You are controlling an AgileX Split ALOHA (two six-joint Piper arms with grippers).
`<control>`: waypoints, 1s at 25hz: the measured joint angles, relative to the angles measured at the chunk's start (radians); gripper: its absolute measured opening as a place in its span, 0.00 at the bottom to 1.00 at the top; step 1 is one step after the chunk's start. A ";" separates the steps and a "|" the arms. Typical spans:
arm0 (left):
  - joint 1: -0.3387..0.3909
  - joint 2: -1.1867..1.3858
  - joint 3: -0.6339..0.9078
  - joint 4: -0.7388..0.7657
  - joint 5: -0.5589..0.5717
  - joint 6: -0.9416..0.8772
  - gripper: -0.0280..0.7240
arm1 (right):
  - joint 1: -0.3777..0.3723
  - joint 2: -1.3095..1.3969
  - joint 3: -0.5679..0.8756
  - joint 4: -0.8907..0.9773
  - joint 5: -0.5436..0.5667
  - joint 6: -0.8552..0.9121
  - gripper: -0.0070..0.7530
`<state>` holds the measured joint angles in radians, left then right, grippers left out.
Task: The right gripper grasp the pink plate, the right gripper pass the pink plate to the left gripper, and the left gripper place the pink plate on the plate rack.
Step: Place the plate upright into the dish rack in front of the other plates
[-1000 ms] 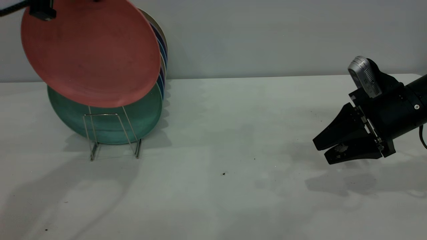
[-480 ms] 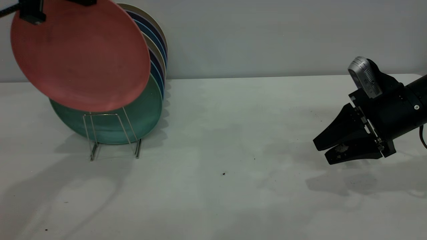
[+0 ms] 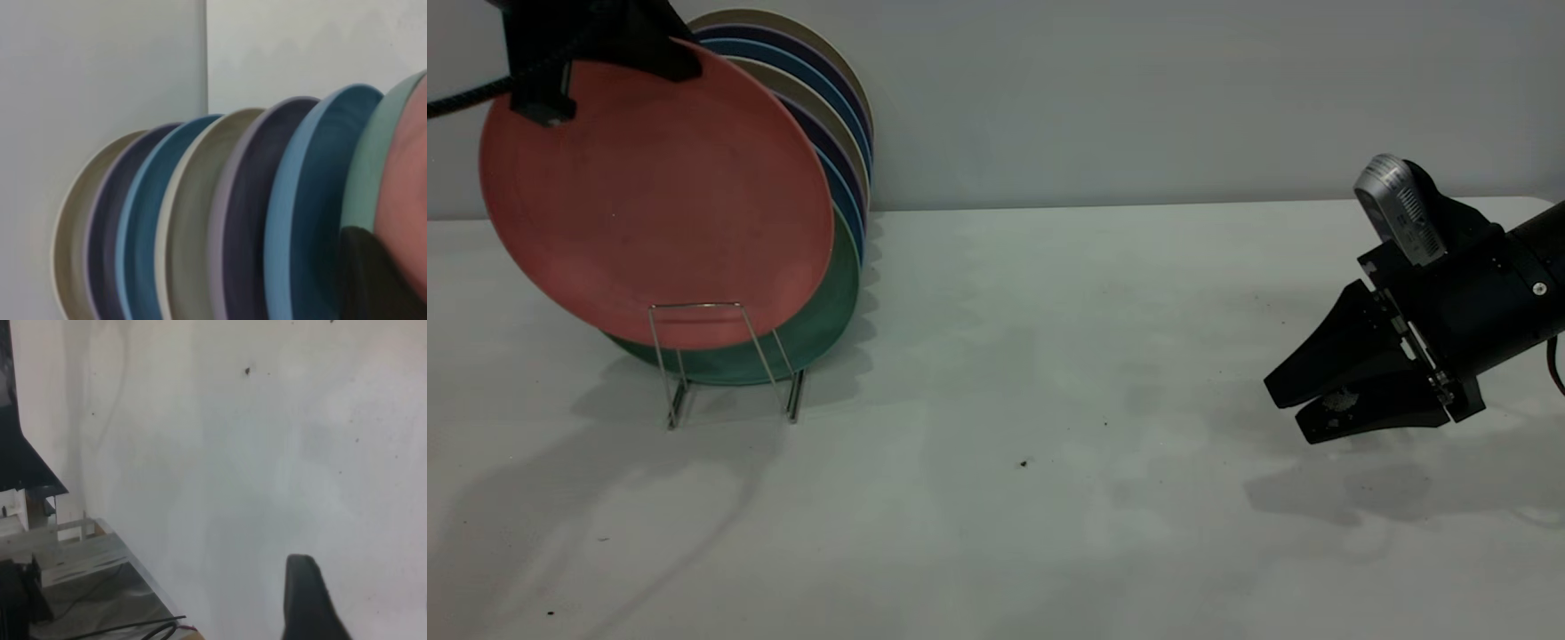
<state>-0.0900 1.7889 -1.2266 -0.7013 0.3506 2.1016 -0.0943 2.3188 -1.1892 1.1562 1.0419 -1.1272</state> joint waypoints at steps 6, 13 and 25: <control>0.000 0.035 0.000 -0.001 -0.005 0.000 0.09 | 0.000 0.000 0.000 -0.002 -0.005 0.000 0.59; 0.000 0.039 0.000 -0.001 -0.005 -0.011 0.12 | 0.000 0.000 0.000 -0.003 -0.013 0.000 0.59; 0.000 0.041 0.000 -0.001 0.024 -0.055 0.52 | 0.000 0.000 0.000 -0.003 -0.024 0.002 0.59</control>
<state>-0.0900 1.8295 -1.2266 -0.7022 0.3748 2.0470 -0.0943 2.3188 -1.1892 1.1529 1.0182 -1.1247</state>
